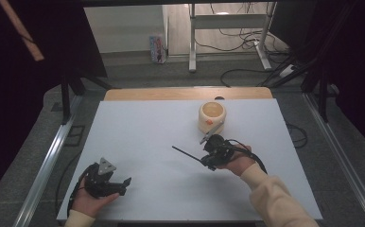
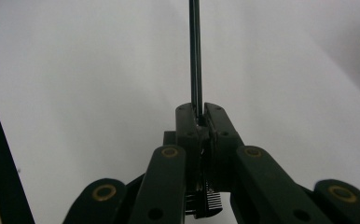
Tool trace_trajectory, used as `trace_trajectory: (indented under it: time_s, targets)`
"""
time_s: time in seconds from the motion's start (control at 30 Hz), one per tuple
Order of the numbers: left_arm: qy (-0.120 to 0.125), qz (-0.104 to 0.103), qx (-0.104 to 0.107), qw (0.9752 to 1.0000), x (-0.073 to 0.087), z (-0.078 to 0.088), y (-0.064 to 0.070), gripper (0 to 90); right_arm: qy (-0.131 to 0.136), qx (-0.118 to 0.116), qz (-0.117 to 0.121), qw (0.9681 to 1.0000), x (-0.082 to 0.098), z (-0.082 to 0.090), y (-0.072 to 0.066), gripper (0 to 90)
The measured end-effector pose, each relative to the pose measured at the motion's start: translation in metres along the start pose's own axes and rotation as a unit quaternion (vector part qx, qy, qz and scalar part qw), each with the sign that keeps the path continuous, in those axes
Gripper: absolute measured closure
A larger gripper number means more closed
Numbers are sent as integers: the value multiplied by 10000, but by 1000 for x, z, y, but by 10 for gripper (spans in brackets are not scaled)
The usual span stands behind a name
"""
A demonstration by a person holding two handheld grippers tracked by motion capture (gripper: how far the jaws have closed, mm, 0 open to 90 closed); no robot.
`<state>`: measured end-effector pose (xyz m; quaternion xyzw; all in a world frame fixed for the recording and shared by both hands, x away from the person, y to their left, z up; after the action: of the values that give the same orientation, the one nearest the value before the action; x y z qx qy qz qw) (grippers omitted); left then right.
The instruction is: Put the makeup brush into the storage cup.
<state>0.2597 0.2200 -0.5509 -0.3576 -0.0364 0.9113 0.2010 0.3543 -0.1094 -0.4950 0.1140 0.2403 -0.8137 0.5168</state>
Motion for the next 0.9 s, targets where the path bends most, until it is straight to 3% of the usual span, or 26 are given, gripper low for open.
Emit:
trace_trajectory:
  time_s: [0.23, 0.53, 0.9]
  targets:
    - [11, -274, -48, 9996, -4, 1, 8, 100, -145, 43, 27, 9999, 14, 9, 5, 858]
    - [33, -345, -13, 9994, -8, 1, 12, 113, -186, 30, 32, 9998, 27, 16, 7, 858]
    - [123, -544, 32, 9984, -17, 2, 20, 133, -280, 9, 51, 9996, 30, 14, 9, 858]
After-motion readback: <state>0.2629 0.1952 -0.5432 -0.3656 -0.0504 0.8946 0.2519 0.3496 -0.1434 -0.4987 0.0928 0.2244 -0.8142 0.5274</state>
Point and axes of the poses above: each handheld gripper's, and its own axes: z roughly backward along the jaws, x roughly out of its underside, y roughly to its right, the point moved 5 cm from there along -z, roughly forward along the jaws, and after that the axes turned 12 degrees about -x, right-handed, at the moved point
